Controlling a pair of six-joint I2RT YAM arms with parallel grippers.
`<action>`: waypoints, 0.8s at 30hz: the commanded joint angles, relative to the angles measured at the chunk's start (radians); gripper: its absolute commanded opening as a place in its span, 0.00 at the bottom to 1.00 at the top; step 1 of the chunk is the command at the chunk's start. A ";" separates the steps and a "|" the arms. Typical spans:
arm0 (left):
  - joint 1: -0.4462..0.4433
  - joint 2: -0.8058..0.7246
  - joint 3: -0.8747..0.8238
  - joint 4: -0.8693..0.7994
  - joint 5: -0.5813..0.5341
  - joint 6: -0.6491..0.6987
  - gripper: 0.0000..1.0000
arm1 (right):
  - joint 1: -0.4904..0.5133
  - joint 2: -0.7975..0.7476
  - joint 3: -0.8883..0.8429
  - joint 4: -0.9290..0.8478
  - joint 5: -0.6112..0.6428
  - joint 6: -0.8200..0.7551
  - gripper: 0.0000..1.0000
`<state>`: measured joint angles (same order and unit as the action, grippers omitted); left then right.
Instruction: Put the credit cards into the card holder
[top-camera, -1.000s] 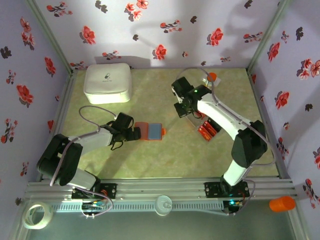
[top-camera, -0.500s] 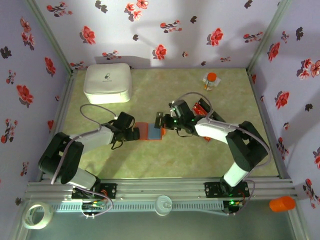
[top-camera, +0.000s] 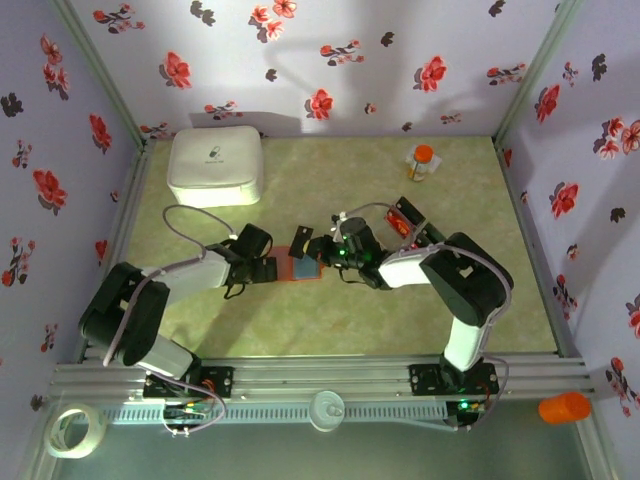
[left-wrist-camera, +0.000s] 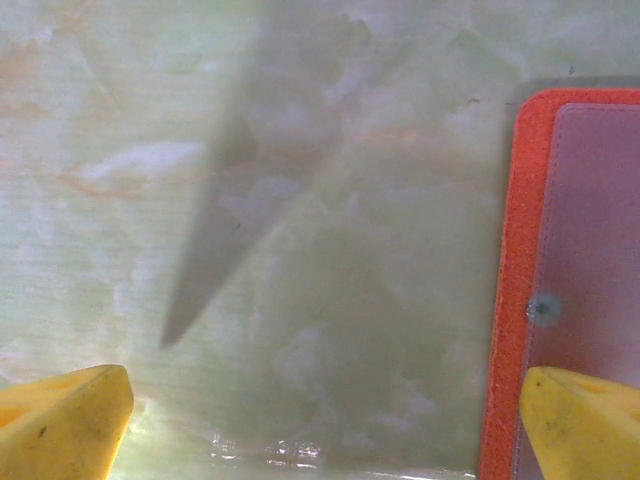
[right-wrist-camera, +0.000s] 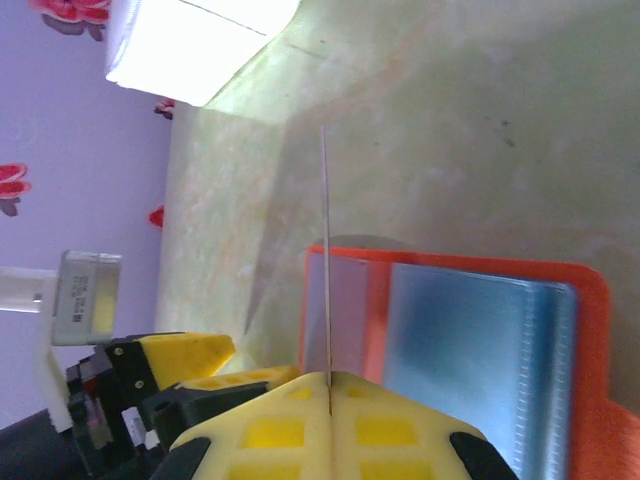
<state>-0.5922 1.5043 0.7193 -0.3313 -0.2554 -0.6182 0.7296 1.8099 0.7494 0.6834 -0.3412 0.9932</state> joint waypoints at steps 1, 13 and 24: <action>-0.009 0.008 0.017 -0.041 -0.032 0.007 1.00 | 0.010 0.027 -0.014 0.064 -0.006 0.019 0.00; -0.013 0.008 0.011 -0.031 -0.033 0.006 1.00 | 0.024 0.043 -0.016 0.024 0.010 -0.001 0.00; -0.015 0.010 0.006 -0.025 -0.032 0.003 1.00 | 0.030 0.050 -0.030 0.000 0.026 -0.007 0.00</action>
<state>-0.5980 1.5043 0.7193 -0.3309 -0.2626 -0.6182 0.7483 1.8465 0.7353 0.6991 -0.3370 1.0031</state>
